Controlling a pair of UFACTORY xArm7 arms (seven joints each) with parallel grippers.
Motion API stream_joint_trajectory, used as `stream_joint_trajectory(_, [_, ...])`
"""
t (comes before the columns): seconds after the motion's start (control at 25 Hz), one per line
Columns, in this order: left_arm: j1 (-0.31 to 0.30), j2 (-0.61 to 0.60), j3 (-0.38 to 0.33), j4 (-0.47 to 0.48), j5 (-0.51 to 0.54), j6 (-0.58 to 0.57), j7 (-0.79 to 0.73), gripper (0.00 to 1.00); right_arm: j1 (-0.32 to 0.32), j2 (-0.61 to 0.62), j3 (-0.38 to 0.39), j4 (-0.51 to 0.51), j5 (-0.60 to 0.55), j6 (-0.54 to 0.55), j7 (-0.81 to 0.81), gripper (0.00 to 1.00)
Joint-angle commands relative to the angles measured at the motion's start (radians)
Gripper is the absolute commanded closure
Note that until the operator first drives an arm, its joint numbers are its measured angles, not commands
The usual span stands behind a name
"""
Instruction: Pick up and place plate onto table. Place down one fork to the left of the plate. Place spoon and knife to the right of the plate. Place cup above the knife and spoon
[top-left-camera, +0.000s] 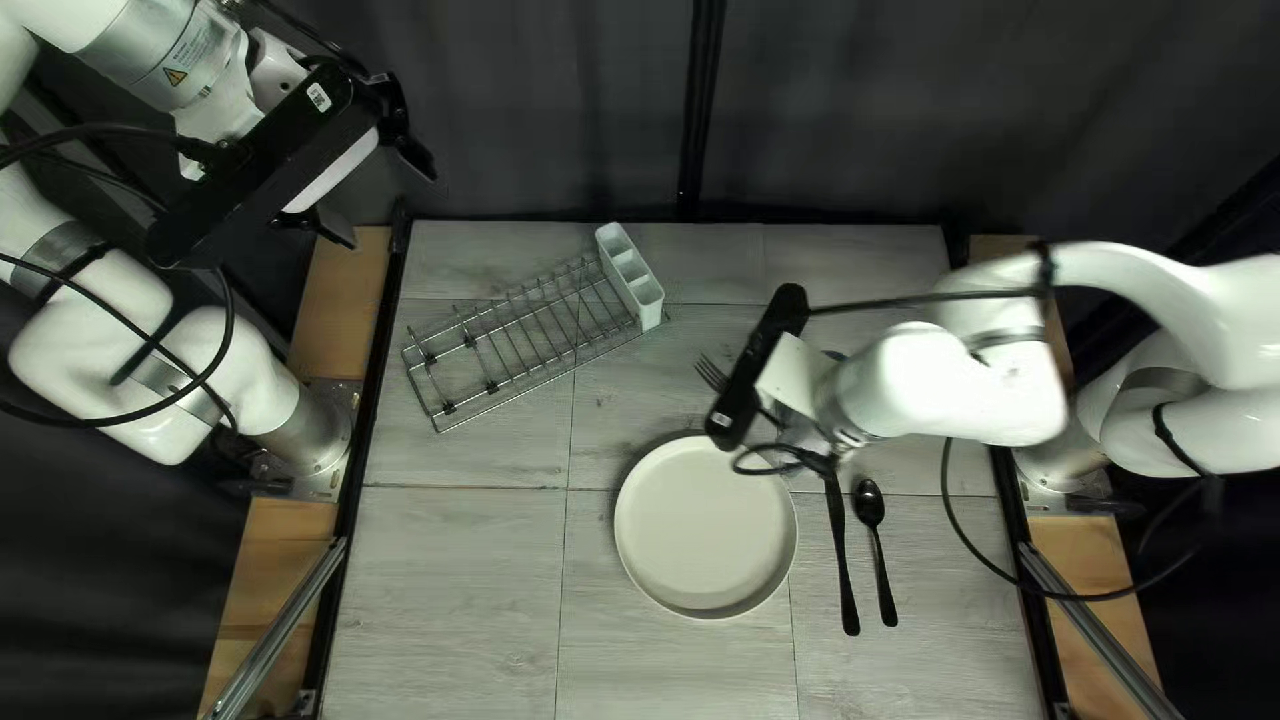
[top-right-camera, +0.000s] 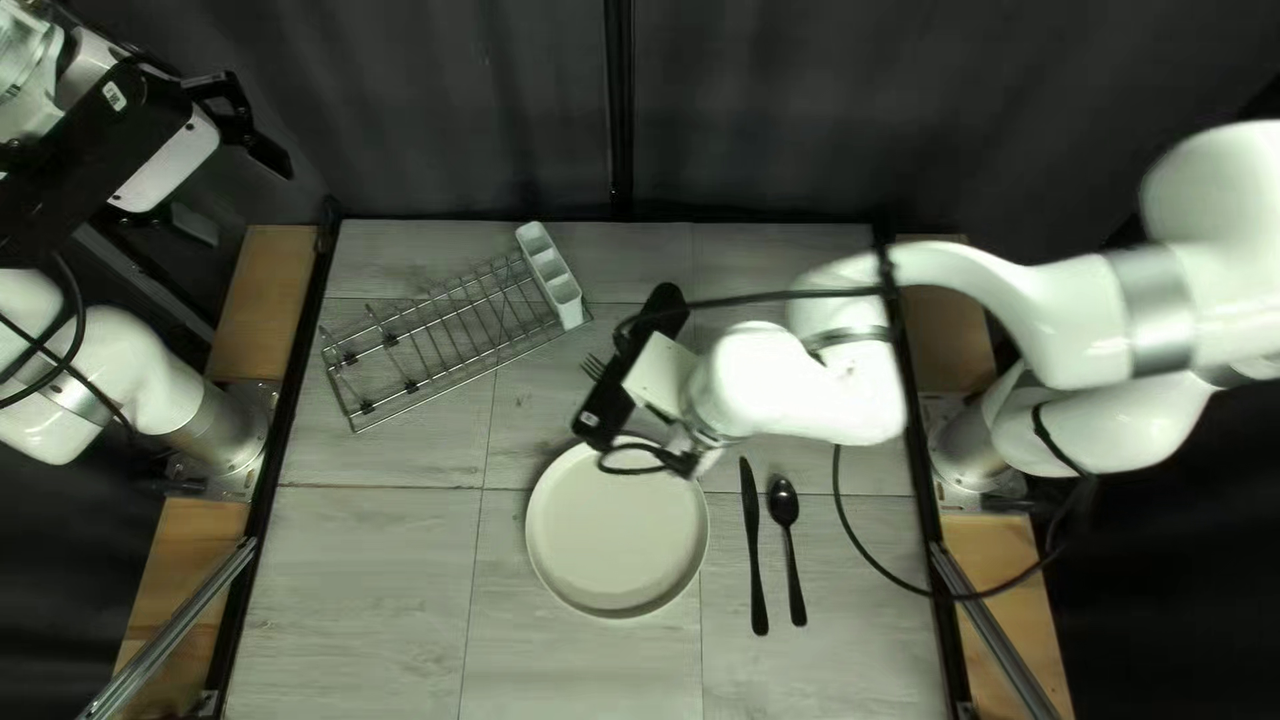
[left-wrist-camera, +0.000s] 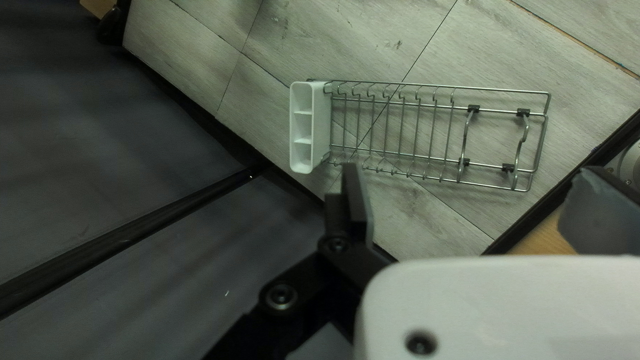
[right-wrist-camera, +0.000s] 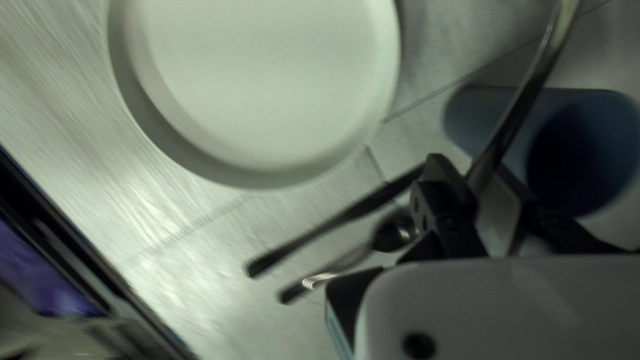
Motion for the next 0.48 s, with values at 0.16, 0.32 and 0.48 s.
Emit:
stream_joint_trajectory(0.16, [0.000,0.000,0.000,0.000,0.000,0.000,0.000,0.00,0.011,0.152,0.063,0.070,-0.153,-0.070,0.352,1.00])
stream_joint_trajectory(0.32, [0.000,0.000,0.000,0.000,0.000,0.000,0.000,0.00,0.011,0.152,0.063,0.070,-0.153,-0.070,0.352,1.00])
stream_joint_trajectory(0.48, [0.000,0.000,0.000,0.000,0.000,0.000,0.000,0.00,0.126,0.364,0.041,0.244,-0.342,-0.010,0.485,1.00])
